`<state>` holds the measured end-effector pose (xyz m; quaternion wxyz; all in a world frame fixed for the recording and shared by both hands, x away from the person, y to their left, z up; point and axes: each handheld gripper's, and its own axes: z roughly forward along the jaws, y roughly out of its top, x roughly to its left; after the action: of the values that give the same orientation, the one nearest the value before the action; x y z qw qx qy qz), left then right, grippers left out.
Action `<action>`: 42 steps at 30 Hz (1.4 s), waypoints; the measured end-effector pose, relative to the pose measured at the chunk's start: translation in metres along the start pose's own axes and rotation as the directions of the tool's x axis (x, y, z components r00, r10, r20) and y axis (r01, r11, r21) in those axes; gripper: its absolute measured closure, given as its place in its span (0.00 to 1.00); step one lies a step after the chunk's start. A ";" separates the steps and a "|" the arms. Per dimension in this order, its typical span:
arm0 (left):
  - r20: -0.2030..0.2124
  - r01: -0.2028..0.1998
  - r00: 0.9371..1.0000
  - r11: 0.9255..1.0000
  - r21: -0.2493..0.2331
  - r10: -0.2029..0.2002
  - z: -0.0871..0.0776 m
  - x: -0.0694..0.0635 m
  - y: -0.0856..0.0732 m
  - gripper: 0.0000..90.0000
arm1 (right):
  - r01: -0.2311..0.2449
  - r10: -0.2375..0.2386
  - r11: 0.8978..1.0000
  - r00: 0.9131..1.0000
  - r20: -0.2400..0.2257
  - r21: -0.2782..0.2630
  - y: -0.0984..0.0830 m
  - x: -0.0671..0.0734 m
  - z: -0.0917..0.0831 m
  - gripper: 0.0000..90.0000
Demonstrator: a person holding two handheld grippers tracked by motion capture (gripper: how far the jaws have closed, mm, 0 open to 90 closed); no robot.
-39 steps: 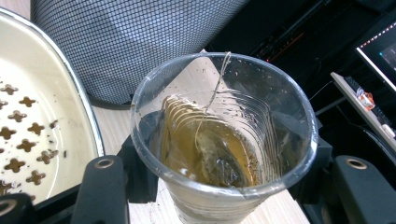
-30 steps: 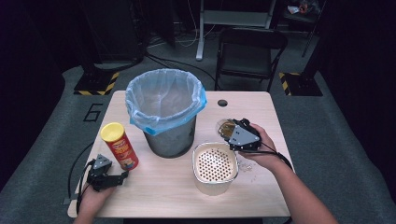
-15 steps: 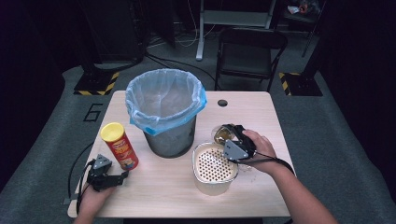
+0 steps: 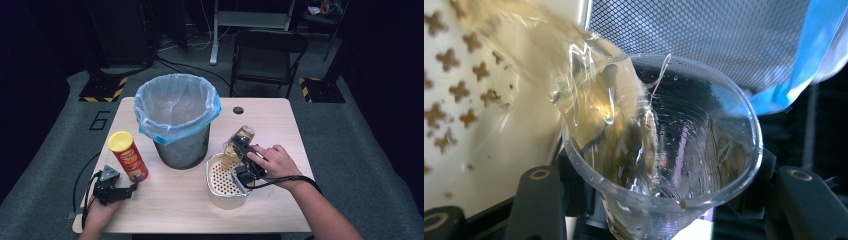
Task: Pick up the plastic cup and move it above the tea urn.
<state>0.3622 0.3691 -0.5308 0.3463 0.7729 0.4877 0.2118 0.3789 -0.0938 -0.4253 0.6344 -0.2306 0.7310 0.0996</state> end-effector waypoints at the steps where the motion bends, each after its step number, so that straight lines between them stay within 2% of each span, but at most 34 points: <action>1: 0.000 0.001 1.000 1.000 0.000 -0.001 0.000 0.000 0.000 0.15 | 0.063 -0.063 0.998 0.998 0.006 0.002 0.001 -0.001 0.000 0.45; 2: 0.000 0.000 1.000 1.000 0.000 0.000 0.000 0.000 0.000 0.15 | 0.094 -0.094 0.996 0.995 0.015 0.004 0.003 0.000 -0.002 0.45; 3: 0.000 0.001 1.000 1.000 0.000 -0.001 0.000 0.000 0.000 0.15 | 0.094 -0.094 0.996 0.995 0.015 0.004 0.003 0.000 -0.002 0.45; 6: 0.000 0.000 1.000 1.000 0.000 0.000 0.000 0.000 0.000 0.15 | 0.173 -0.174 0.985 0.984 0.030 0.017 0.006 0.001 -0.004 0.45; 7: 0.000 0.000 1.000 1.000 0.000 0.000 0.000 0.000 0.000 0.15 | 0.229 -0.229 0.973 0.973 0.017 0.001 0.008 0.000 -0.004 0.45; 9: 0.000 0.000 1.000 1.000 0.000 0.000 0.000 0.000 0.000 0.15 | 0.240 -0.241 0.971 0.970 0.033 0.012 0.008 0.002 -0.005 0.45; 10: 0.000 0.000 1.000 1.000 0.000 0.000 0.000 0.000 0.000 0.15 | 0.272 -0.272 0.962 0.962 0.014 0.002 0.010 0.001 -0.005 0.45; 12: 0.000 0.000 1.000 1.000 0.001 0.000 0.000 0.000 0.000 0.15 | 0.271 -0.272 0.962 0.962 0.032 0.011 0.011 0.002 -0.007 0.45; 13: -0.003 -0.003 1.000 1.000 -0.006 0.003 0.000 0.000 0.000 0.15 | 0.315 -0.315 0.949 0.949 0.009 0.003 0.012 -0.001 -0.007 0.45; 14: 0.000 0.000 1.000 1.000 0.000 0.000 0.000 0.000 0.000 0.15 | 0.323 -0.324 0.946 0.946 0.020 0.007 0.013 -0.002 -0.008 0.45; 15: -0.002 -0.001 1.000 1.000 -0.003 0.001 0.000 0.000 0.000 0.15 | 0.346 -0.346 0.938 0.938 -0.007 -0.007 0.014 -0.001 -0.008 0.45; 16: 0.000 0.000 1.000 1.000 0.000 0.000 0.000 0.000 0.000 0.15 | 0.346 -0.346 0.938 0.938 0.020 -0.003 0.016 -0.002 -0.009 0.45; 17: 0.000 0.000 1.000 1.000 0.000 0.000 0.000 0.000 0.000 0.15 | 0.362 -0.362 0.932 0.932 -0.004 -0.011 0.016 -0.002 -0.010 0.45; 20: -0.001 -0.001 1.000 1.000 -0.003 0.001 0.000 0.000 0.000 0.15 | 0.360 -0.360 0.933 0.933 -0.008 -0.011 0.017 -0.003 -0.011 0.45; 22: -0.001 -0.001 1.000 1.000 -0.003 0.001 0.000 0.000 0.000 0.15 | 0.376 -0.376 0.927 0.927 -0.005 -0.013 0.018 -0.003 -0.010 0.45; 23: -0.001 -0.001 1.000 1.000 -0.003 0.001 0.000 0.000 0.000 0.15 | 0.377 -0.377 0.926 0.926 -0.022 -0.011 0.018 -0.001 -0.010 0.45; 27: 0.000 0.001 1.000 1.000 0.000 -0.001 0.000 0.000 0.000 0.15 | 0.376 -0.376 0.927 0.926 -0.024 -0.012 0.018 0.000 -0.010 0.45; 29: 0.000 0.000 1.000 1.000 0.000 0.000 0.000 0.000 0.000 0.15 | 0.368 -0.368 0.930 0.930 -0.022 -0.007 0.018 -0.001 -0.010 0.45; 31: 0.000 0.000 1.000 1.000 -0.001 0.000 0.000 0.000 0.000 0.15 | 0.377 -0.377 0.926 0.926 -0.033 -0.015 0.018 -0.003 -0.010 0.45; 32: 0.000 0.000 1.000 1.000 0.000 0.000 0.000 0.000 0.000 0.15 | 0.367 -0.367 0.930 0.930 -0.018 -0.007 0.018 -0.003 -0.010 0.45; 33: 0.000 0.000 1.000 1.000 0.000 0.000 0.000 0.000 0.000 0.15 | 0.369 -0.369 0.929 0.929 -0.016 -0.008 0.018 -0.003 -0.010 0.45; 34: 0.000 0.000 1.000 1.000 -0.001 0.000 0.000 0.000 0.000 0.15 | 0.371 -0.371 0.928 0.928 0.017 -0.003 0.019 -0.005 -0.011 0.45; 35: 0.000 0.000 1.000 1.000 0.000 0.000 0.000 0.000 0.000 0.15 | 0.376 -0.377 0.926 0.926 -0.014 -0.013 0.019 -0.005 -0.011 0.45; 36: 0.000 0.000 1.000 1.000 -0.001 0.000 0.000 0.000 0.000 0.15 | 0.376 -0.377 0.926 0.926 -0.014 -0.013 0.019 -0.005 -0.011 0.45; 37: 0.000 0.000 1.000 1.000 0.000 0.000 0.000 0.000 0.000 0.15 | 0.364 -0.363 0.932 0.931 0.023 -0.005 0.019 -0.005 -0.011 0.45; 38: 0.000 0.000 1.000 1.000 -0.001 0.000 0.000 0.000 0.000 0.15 | 0.377 -0.377 0.926 0.926 -0.018 -0.016 0.019 -0.005 -0.010 0.45; 40: -0.001 0.000 1.000 1.000 -0.002 0.000 0.000 0.000 0.000 0.15 | 0.370 -0.370 0.929 0.929 -0.020 -0.011 0.019 -0.006 -0.011 0.45; 42: 0.000 0.001 1.000 1.000 -0.001 -0.001 0.000 0.000 0.000 0.15 | 0.372 -0.373 0.928 0.928 -0.013 -0.013 0.020 -0.006 -0.011 0.45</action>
<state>0.3622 0.3690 -0.5309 0.3467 0.7725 0.4880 0.2119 0.3610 -0.0799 -0.4201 0.6352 -0.3689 0.6782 -0.0206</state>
